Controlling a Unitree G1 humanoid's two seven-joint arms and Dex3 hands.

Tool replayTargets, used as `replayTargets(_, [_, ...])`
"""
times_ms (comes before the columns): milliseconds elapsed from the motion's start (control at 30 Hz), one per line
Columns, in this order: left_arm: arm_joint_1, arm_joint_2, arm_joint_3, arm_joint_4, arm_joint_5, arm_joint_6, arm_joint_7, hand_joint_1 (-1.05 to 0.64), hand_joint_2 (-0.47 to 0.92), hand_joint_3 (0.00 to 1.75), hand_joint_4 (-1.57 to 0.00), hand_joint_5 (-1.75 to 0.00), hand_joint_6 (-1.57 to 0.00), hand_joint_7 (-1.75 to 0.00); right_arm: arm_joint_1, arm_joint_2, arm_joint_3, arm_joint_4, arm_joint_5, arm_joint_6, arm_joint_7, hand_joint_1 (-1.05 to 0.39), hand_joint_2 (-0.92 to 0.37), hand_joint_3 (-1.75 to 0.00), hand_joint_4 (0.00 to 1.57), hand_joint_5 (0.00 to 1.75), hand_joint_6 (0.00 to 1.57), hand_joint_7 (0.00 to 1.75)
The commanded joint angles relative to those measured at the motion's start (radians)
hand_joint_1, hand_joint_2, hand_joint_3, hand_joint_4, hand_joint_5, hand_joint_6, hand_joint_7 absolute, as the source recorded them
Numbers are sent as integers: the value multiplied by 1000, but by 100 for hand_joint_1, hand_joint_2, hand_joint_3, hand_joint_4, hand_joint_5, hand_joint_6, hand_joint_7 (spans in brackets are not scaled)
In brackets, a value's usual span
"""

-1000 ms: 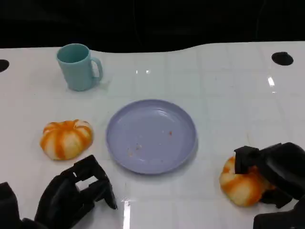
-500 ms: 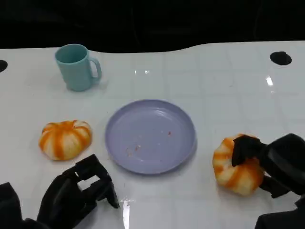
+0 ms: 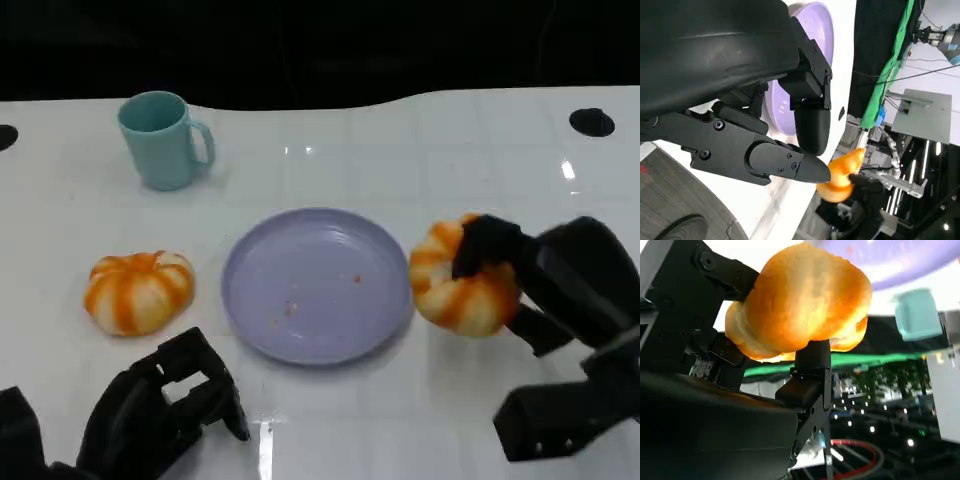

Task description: Grasp the bread from the table and place it into the plate.

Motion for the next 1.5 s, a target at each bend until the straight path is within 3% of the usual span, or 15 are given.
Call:
replayTargets(33, [8, 11, 3, -7, 2, -4, 1, -61, 92, 10, -69, -175, -67, -137, -73, 31, -10, 22, 41, 3, 17, -45, -47, -175, 157, 175, 119, 175])
replayTargets(167, [14, 9, 0, -16, 6, -8, 9, -61, 92, 11, -69, -174, -67, -137, -143, 77, 19, 82, 39, -14, 26, -59, -48, -175, 157, 175, 122, 175])
replayTargets(367, [16, 9, 1, -19, 3, -2, 9, -60, 92, 11, -69, -175, -67, -137, -270, 151, 76, 234, 20, -37, 19, -60, -42, -175, 157, 175, 128, 175])
replayTargets(567, [21, 12, 0, -26, 7, -1, 12, -62, 92, 10, -70, -175, -67, -137, -360, 218, 110, 382, 39, -32, 43, -62, -39, -175, 154, 175, 125, 175])
replayTargets(800, [21, 10, 1, -26, 6, 6, 18, -61, 92, 10, -71, -175, -68, -137, -395, 263, 116, 446, 69, -37, 63, -43, -22, -175, 140, 175, 113, 175])
replayTargets(1000, [24, 9, -4, -32, 10, 1, 18, -62, 92, 9, -71, -175, -68, -138, -391, 267, 137, 439, 56, -18, 71, -28, -15, -175, 127, 175, 101, 174])
replayTargets(1067, [24, 7, -3, -32, 6, 3, 15, -62, 92, 9, -71, -175, -68, -138, -387, 268, 141, 443, 62, -18, 78, -24, -13, -175, 121, 175, 96, 173])
replayTargets(1100, [25, 7, -4, -33, 7, 2, 16, -62, 92, 9, -71, -175, -68, -138, -385, 270, 141, 446, 71, -18, 89, -23, -12, -175, 116, 175, 94, 163])
replayTargets(1167, [25, 6, -3, -33, 6, 2, 17, -62, 92, 9, -71, -175, -68, -137, -379, 272, 140, 444, 87, -9, 123, -23, -13, -160, 102, 161, 93, 124])
replayTargets(1200, [25, 5, -3, -33, 5, 4, 16, -61, 92, 9, -71, -175, -68, -137, -377, 270, 140, 439, 91, -4, 143, -26, -18, -144, 96, 154, 90, 109])
replayTargets(1333, [26, 4, -4, -34, 6, 0, 16, -60, 92, 9, -70, -175, -68, -136, -375, 243, 158, 410, 98, 10, 274, -43, -64, -60, 50, 88, 64, 49])
replayTargets(1400, [28, 4, -6, -37, 15, -7, 22, -61, 92, 10, -70, -175, -68, -136, -370, 232, 165, 390, 94, 27, 325, -50, -84, -28, 36, 74, 57, 32])
replayTargets(1433, [29, 4, -7, -39, 17, -9, 24, -62, 92, 10, -70, -175, -68, -137, -365, 228, 167, 379, 98, 36, 356, -59, -89, -24, 21, 69, 47, 23])
replayTargets(1500, [30, 3, -7, -41, 17, -7, 24, -62, 92, 10, -70, -175, -68, -138, -356, 221, 167, 360, 109, 48, 410, -67, -91, -23, 5, 73, 40, 16])
